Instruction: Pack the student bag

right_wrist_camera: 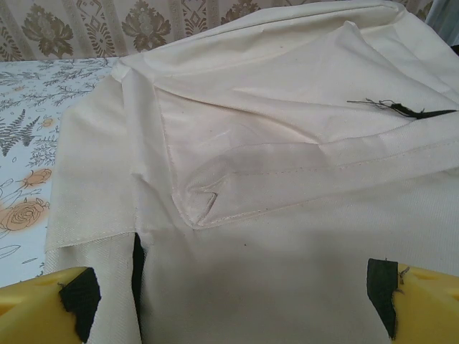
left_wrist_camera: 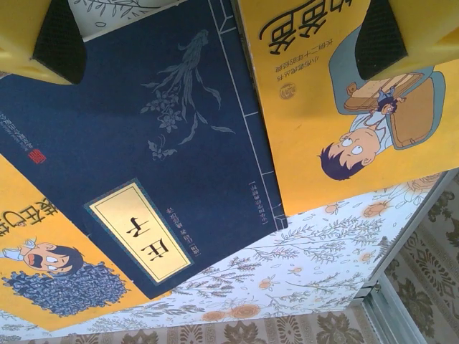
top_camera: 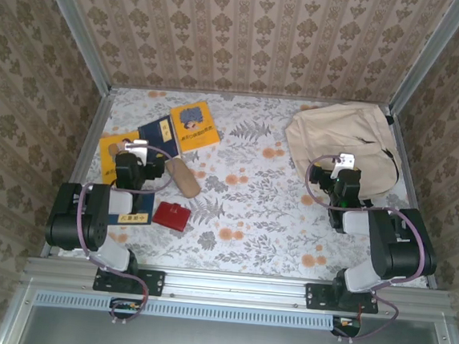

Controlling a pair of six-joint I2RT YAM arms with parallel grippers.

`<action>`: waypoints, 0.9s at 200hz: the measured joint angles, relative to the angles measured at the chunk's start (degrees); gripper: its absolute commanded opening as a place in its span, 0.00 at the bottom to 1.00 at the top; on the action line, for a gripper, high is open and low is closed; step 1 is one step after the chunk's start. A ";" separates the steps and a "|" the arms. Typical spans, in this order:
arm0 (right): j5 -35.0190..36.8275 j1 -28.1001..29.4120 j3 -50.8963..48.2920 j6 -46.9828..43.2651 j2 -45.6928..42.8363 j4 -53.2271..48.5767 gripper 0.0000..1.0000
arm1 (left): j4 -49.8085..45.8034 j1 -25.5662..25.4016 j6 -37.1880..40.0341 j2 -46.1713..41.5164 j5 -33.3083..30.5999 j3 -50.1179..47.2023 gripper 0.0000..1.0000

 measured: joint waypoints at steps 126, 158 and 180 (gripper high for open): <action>-0.28 -0.37 0.02 0.00 0.00 -0.28 1.00 | 0.00 0.00 0.00 0.00 0.04 0.00 1.00; -0.46 -0.37 0.02 0.00 -0.15 -0.76 1.00 | 0.00 0.00 0.00 -0.11 -0.02 0.00 1.00; -0.20 -0.37 0.02 0.04 -3.61 -4.63 1.00 | -1.51 -0.02 0.00 -2.82 -0.87 -0.13 1.00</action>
